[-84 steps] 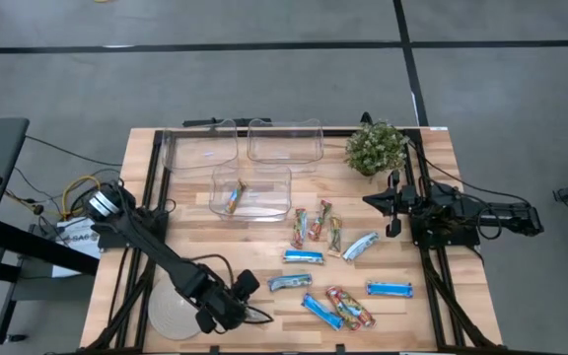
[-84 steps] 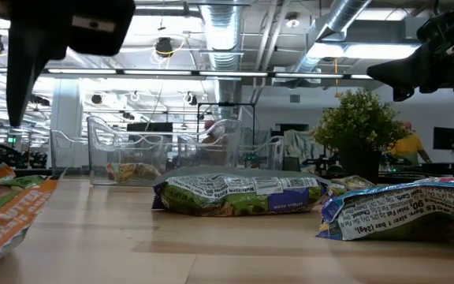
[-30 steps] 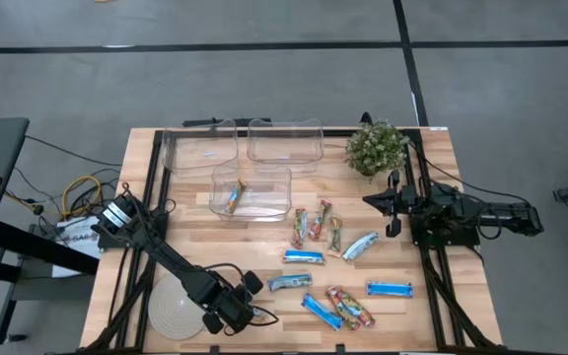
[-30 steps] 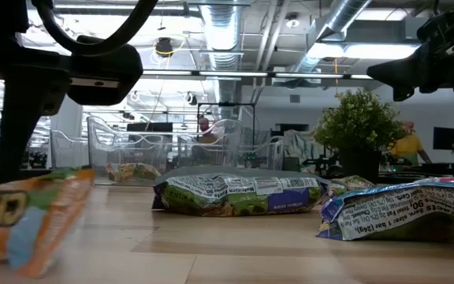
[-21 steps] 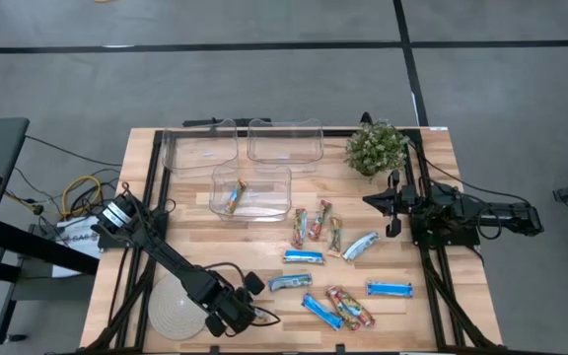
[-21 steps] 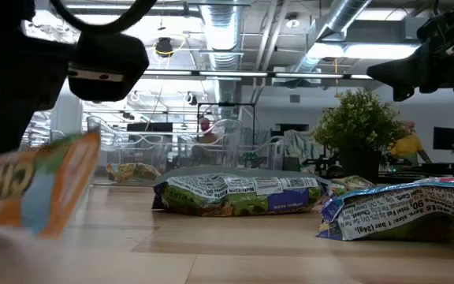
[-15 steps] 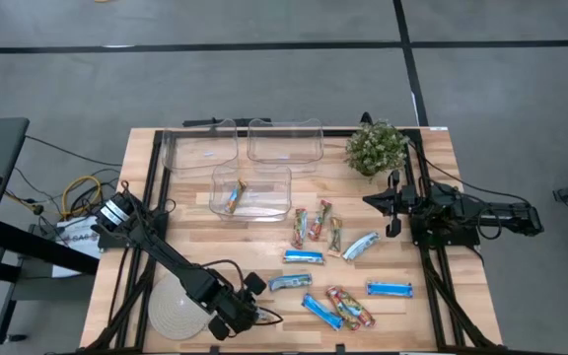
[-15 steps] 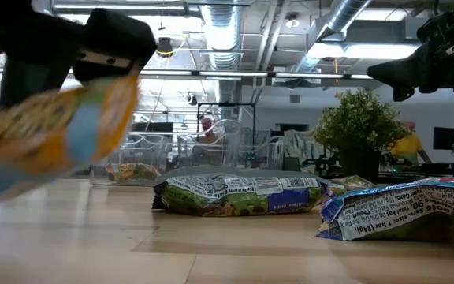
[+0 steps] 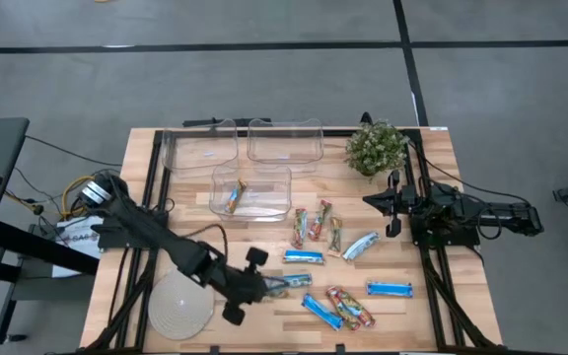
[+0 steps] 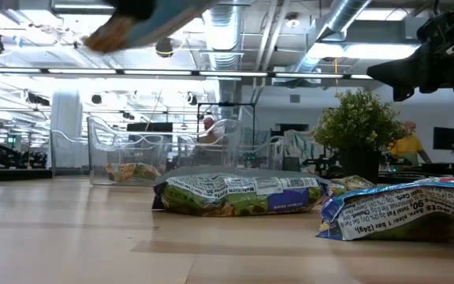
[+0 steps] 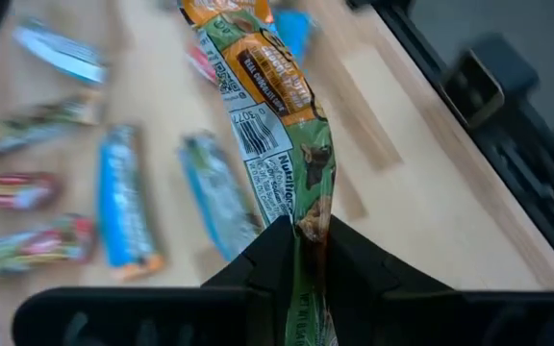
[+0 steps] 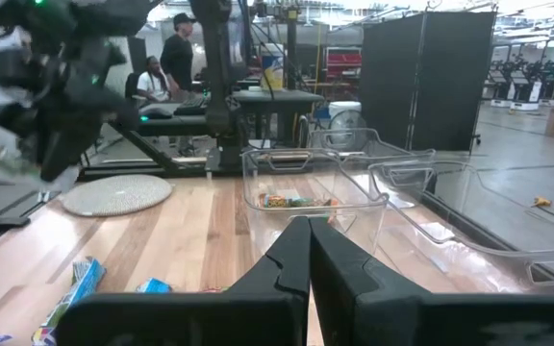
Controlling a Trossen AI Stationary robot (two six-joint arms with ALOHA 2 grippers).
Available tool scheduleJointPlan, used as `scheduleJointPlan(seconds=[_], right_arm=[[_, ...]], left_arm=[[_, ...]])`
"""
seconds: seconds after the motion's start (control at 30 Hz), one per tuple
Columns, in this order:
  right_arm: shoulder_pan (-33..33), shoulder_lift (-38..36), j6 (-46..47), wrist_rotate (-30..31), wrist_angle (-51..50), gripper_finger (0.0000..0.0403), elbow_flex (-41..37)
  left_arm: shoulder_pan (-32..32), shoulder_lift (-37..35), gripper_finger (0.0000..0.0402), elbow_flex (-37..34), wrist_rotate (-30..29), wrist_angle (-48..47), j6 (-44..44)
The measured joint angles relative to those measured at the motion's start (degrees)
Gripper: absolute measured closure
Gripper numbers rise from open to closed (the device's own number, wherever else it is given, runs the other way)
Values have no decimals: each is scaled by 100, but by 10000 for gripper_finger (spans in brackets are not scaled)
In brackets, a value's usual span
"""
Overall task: Pick and place Granola Bars by type
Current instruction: Put the orange granola bar into the bottom transparent bin
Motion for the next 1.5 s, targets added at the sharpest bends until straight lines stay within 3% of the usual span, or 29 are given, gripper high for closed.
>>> scheduleJointPlan(seconds=[0.7,1.5], right_arm=[[0,0,0,0,0,403,0],[0,-1,0,0,0,403,0]], left_arm=[[1402,-1622,355,0,-55,-633,-4],[2898,-1798,356,0,-203,-880,-343]])
